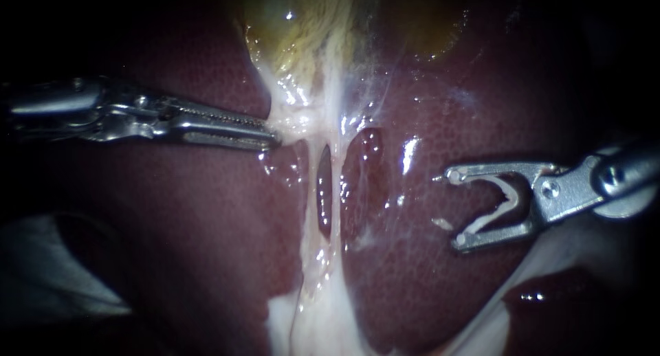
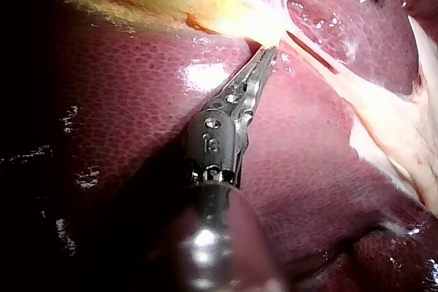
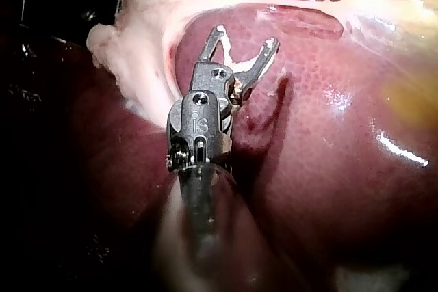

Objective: Grabbing gallbladder

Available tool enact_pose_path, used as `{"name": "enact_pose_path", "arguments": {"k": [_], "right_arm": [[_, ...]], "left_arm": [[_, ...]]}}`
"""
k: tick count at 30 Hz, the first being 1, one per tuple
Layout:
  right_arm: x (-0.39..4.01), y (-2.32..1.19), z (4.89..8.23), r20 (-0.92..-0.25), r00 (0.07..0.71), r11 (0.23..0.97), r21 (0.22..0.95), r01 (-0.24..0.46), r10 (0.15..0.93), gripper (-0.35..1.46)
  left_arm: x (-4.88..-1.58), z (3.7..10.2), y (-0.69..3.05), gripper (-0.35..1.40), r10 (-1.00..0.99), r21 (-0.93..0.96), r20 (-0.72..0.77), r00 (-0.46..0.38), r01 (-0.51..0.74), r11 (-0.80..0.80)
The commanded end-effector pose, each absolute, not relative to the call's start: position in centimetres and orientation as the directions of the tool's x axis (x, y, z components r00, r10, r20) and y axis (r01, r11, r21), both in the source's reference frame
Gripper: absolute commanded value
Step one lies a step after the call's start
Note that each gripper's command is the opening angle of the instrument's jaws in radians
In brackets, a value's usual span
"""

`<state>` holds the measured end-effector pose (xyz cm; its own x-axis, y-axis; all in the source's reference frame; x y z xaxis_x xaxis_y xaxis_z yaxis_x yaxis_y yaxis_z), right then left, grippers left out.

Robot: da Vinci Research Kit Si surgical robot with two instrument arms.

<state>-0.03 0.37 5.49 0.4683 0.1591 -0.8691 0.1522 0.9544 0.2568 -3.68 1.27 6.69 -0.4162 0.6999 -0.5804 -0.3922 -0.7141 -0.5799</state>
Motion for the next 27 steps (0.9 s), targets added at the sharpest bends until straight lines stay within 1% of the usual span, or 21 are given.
{"name": "enact_pose_path", "arguments": {"k": [1,3,4,15,27], "right_arm": [[-0.03,0.37,5.49,-0.869,0.468,0.954,0.257,0.152,0.159,0.50],[-0.03,0.37,5.49,-0.869,0.468,0.954,0.257,0.152,0.159,0.50],[-0.03,0.37,5.49,-0.869,0.468,0.954,0.257,0.152,0.159,0.50],[-0.03,0.37,5.49,-0.869,0.468,0.954,0.257,0.152,0.159,0.50],[-0.03,0.37,5.49,-0.869,0.468,0.954,0.257,0.152,0.159,0.50]], "left_arm": [[-3.68,6.69,1.27,-0.23,0.700,-0.581,-0.581,-0.416,-0.391,-0.714],[-3.68,6.68,1.28,-0.33,0.700,-0.581,-0.581,-0.416,-0.390,-0.714],[-3.68,6.68,1.28,-0.35,0.700,-0.581,-0.581,-0.416,-0.390,-0.714],[-3.65,6.56,1.30,-0.35,0.707,-0.596,-0.573,-0.414,-0.381,-0.706],[-3.62,6.40,1.34,-0.35,0.713,-0.614,-0.551,-0.433,-0.368,-0.698]]}}
